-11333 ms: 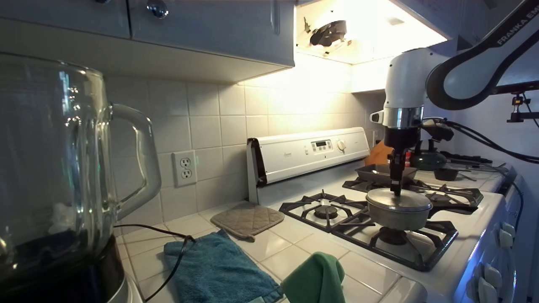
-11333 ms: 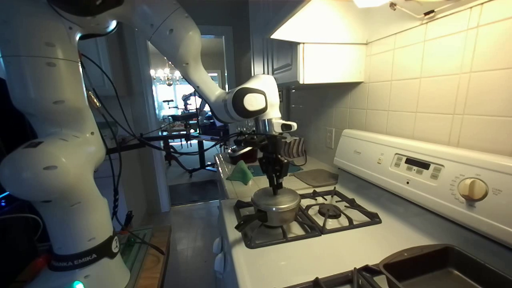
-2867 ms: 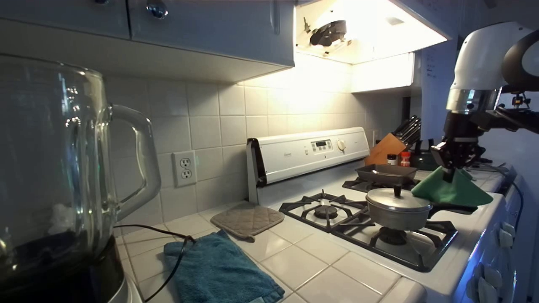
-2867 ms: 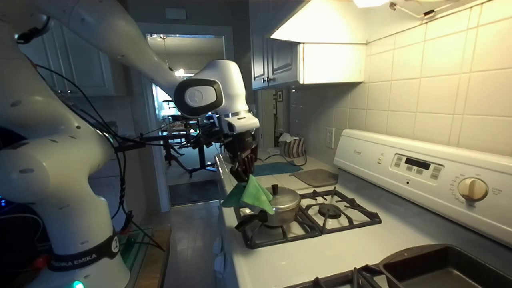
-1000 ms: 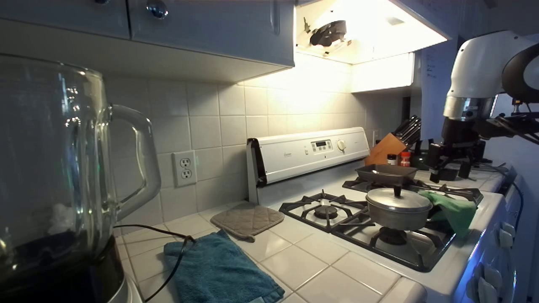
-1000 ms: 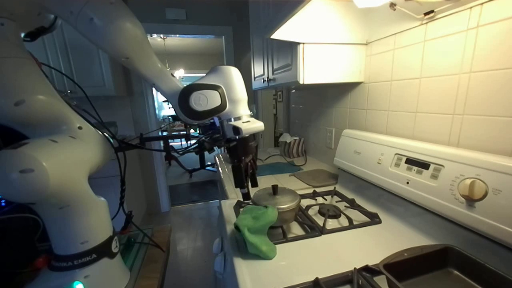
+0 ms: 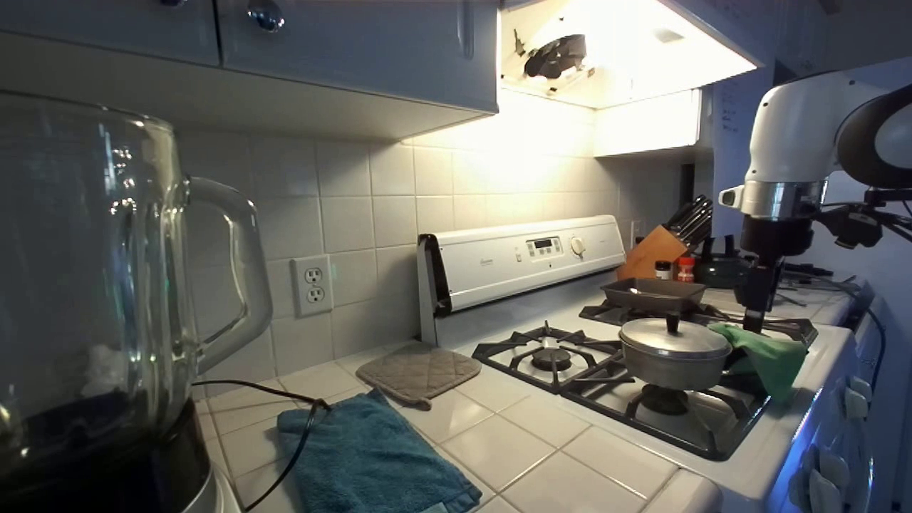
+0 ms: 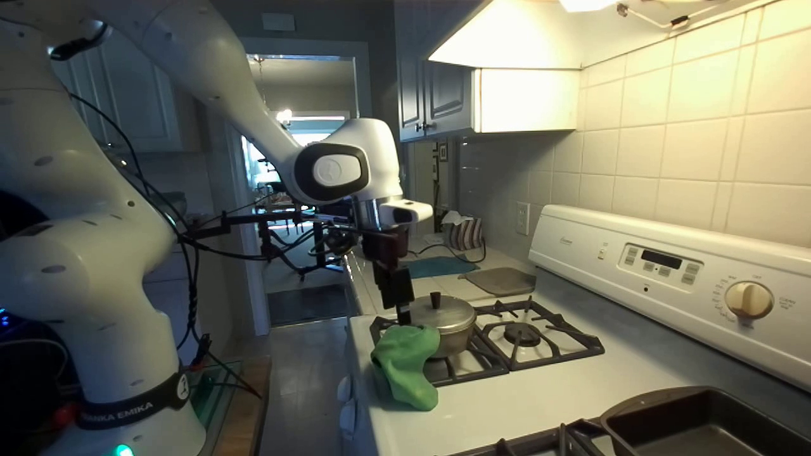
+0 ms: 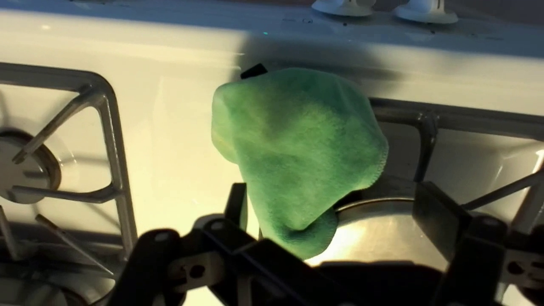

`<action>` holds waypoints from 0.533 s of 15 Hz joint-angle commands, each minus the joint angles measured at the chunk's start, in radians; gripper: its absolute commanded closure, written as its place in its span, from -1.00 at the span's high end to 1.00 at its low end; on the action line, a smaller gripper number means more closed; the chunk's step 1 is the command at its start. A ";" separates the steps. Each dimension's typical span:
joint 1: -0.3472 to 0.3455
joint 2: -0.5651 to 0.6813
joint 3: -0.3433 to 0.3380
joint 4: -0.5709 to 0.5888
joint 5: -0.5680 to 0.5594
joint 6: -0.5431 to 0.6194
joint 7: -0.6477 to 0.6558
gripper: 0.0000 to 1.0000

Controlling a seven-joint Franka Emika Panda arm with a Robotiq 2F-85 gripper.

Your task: Put the silver lid on the silver pot then use the green towel to move the pot to the right and place the towel back on the counter.

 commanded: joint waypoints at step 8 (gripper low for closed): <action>0.040 0.125 -0.081 0.093 -0.034 -0.039 -0.273 0.99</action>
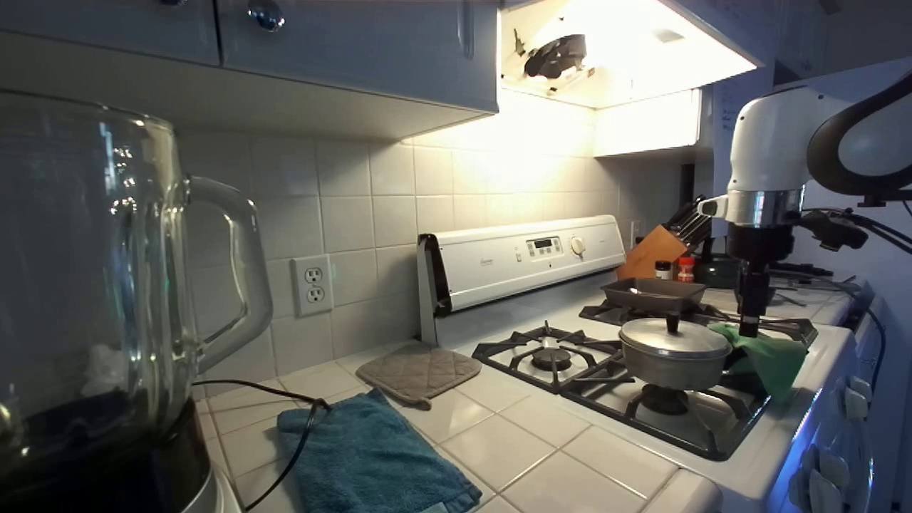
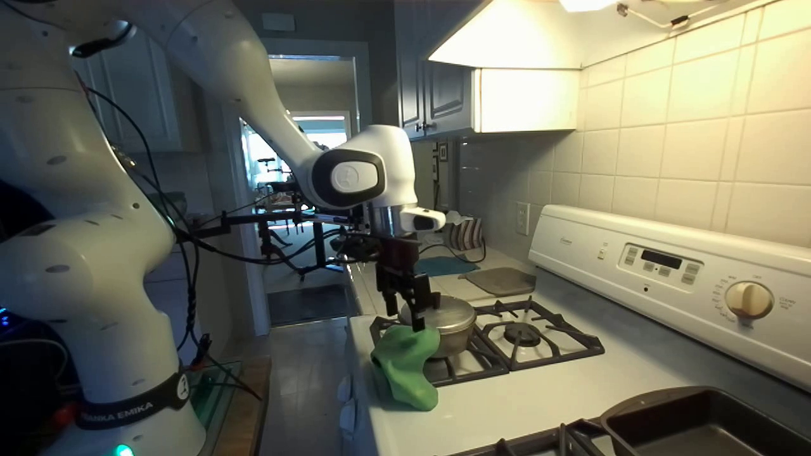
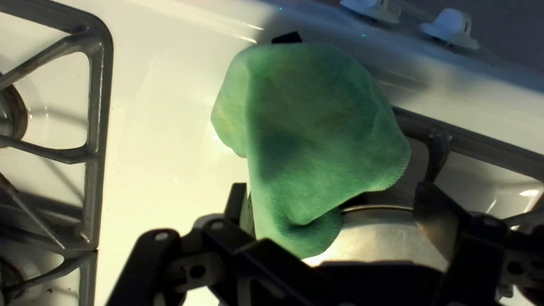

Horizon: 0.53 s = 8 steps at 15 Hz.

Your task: Put the silver lid on the silver pot then use the green towel to move the pot to the right and place the towel back on the counter.

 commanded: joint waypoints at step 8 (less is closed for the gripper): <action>0.014 0.072 -0.045 0.026 -0.074 -0.008 -0.122 1.00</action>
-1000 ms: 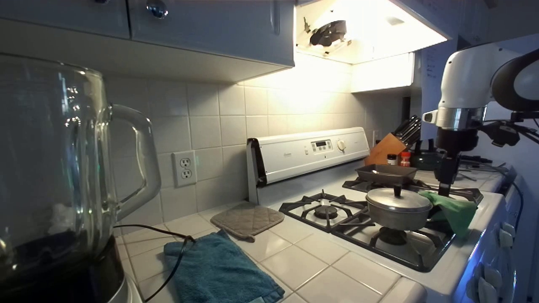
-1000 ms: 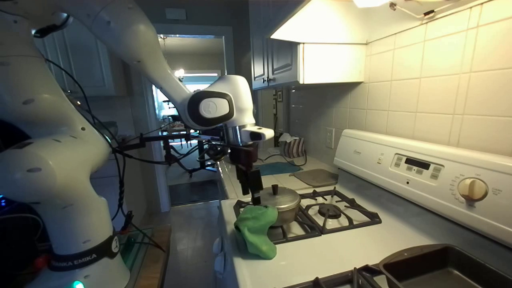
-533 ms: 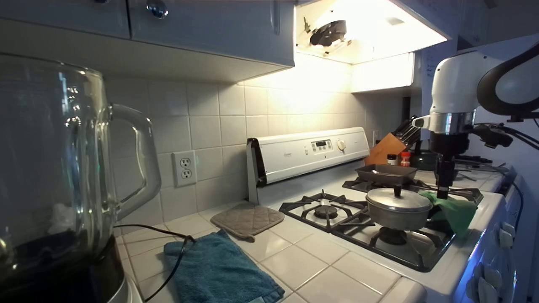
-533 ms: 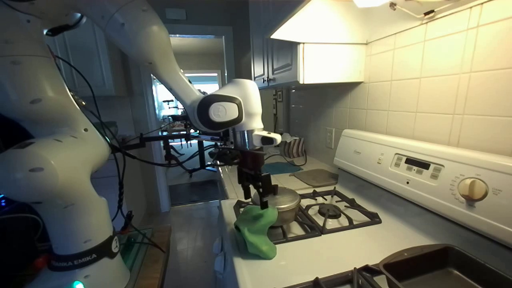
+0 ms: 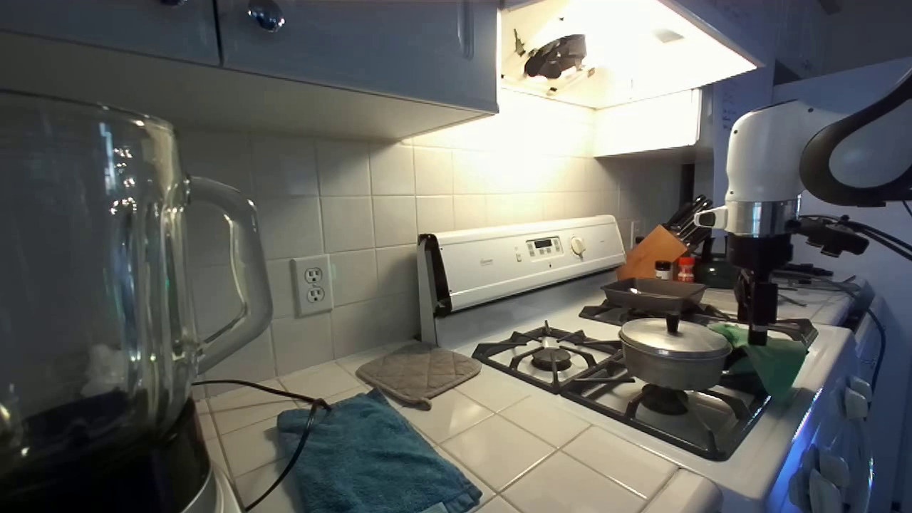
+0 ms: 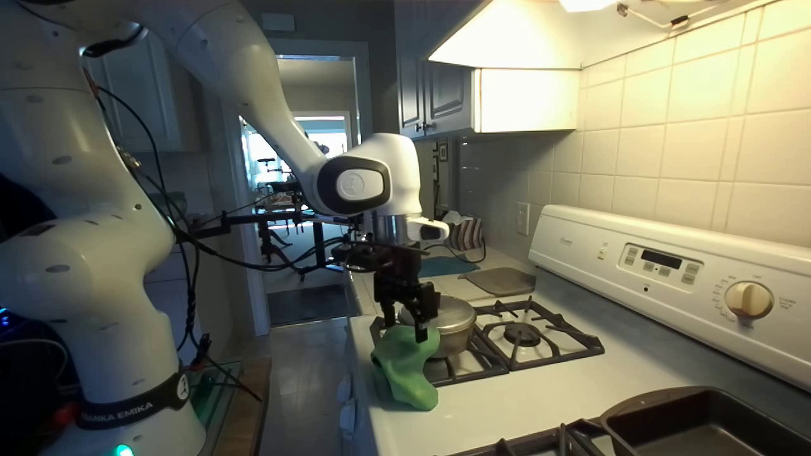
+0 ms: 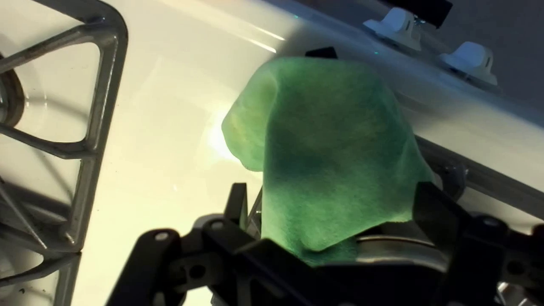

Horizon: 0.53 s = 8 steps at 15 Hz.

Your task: Put the silver lid on the silver pot then use the green towel to move the pot to the right and place the towel back on the counter.

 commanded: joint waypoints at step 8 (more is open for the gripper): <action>0.023 0.067 -0.014 0.018 -0.066 0.009 -0.018 0.88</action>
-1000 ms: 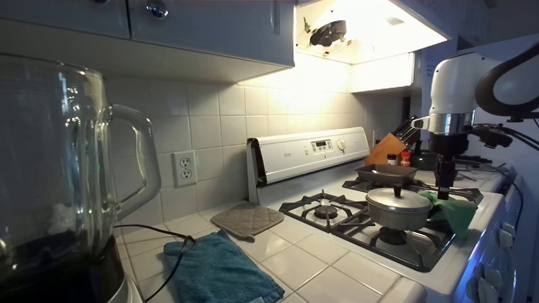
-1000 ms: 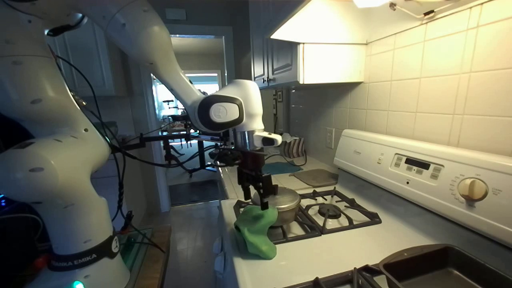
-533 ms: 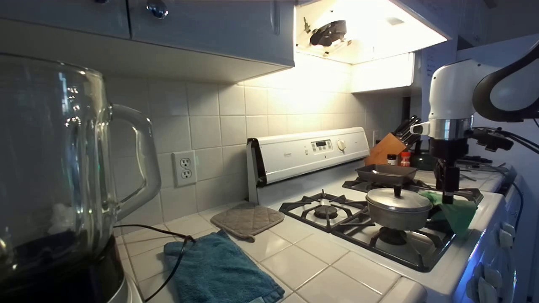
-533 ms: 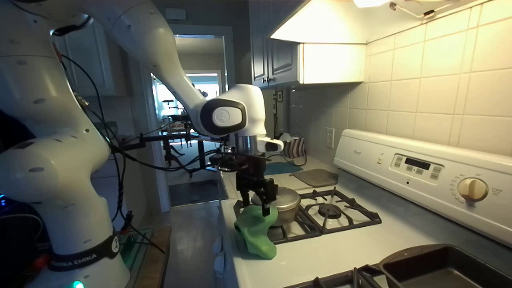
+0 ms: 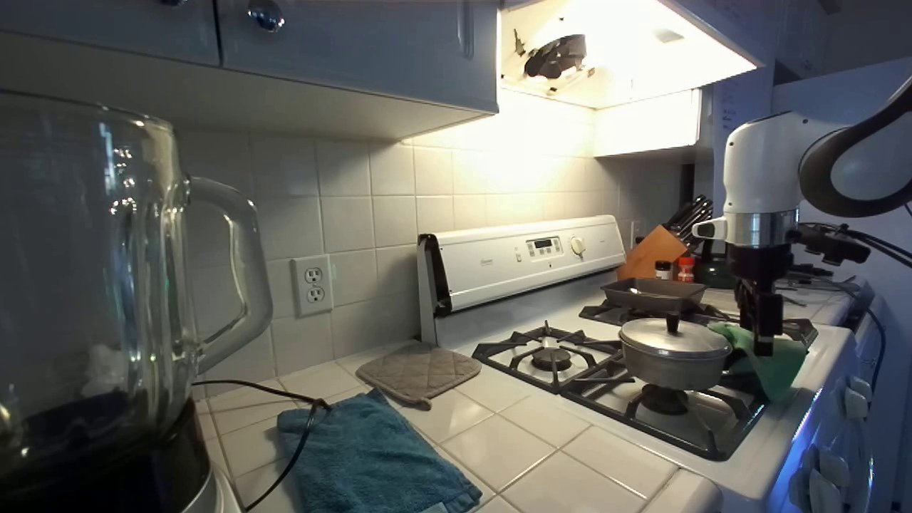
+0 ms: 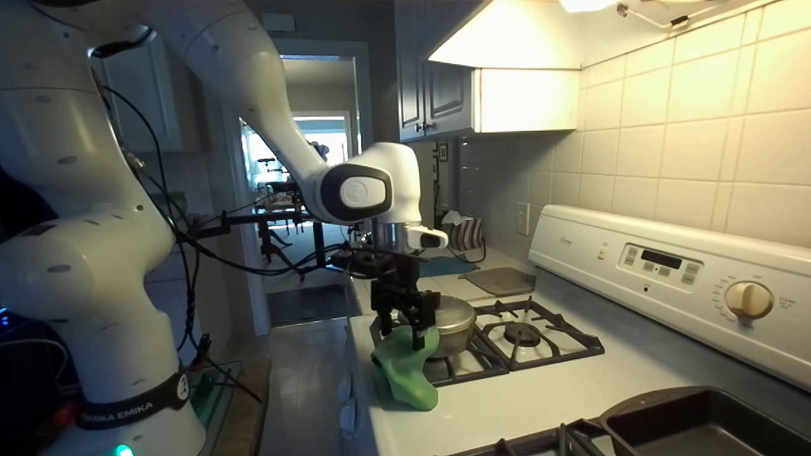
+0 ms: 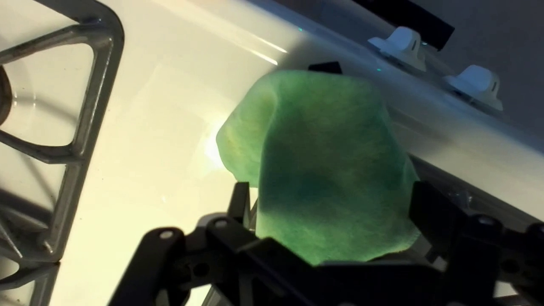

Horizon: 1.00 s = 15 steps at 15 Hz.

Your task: Put the silver lid on the silver pot then use the green towel to move the pot to the right and place the towel back on the counter.

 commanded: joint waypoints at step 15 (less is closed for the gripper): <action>0.030 0.114 -0.012 0.053 -0.031 0.072 -0.006 -0.07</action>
